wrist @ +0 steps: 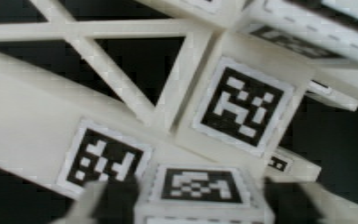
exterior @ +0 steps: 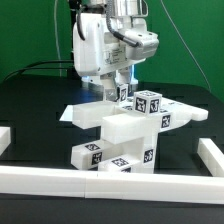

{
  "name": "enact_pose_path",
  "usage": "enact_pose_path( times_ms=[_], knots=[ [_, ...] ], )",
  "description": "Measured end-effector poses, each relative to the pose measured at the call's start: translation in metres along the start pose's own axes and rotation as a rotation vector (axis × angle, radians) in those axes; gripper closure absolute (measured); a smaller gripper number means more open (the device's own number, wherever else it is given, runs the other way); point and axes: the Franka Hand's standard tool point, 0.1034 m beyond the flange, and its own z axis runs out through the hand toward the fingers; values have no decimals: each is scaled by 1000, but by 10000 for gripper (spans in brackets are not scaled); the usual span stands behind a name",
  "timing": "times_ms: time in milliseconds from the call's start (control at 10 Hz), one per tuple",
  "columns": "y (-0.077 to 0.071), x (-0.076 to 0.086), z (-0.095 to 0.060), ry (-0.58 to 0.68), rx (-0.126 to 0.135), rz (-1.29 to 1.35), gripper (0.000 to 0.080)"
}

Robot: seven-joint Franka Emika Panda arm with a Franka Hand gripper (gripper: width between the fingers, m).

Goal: Assemble chair

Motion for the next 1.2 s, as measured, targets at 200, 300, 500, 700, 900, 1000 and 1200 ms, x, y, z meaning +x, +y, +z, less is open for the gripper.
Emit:
enact_pose_path(
  times_ms=[200, 300, 500, 700, 900, 1000, 1200],
  knots=[
    [0, 0, -1, -3, -14, -126, 265],
    [2, 2, -2, -10, -44, -323, 172],
    [2, 4, -5, -22, -78, -651, 152],
    [2, 4, -5, -26, -78, -824, 151],
    [2, 5, -5, -32, -77, -983, 151],
    [0, 9, -4, -2, -90, -1162, 151],
    [-5, 11, -5, 38, -65, -1349, 151]
  ],
)
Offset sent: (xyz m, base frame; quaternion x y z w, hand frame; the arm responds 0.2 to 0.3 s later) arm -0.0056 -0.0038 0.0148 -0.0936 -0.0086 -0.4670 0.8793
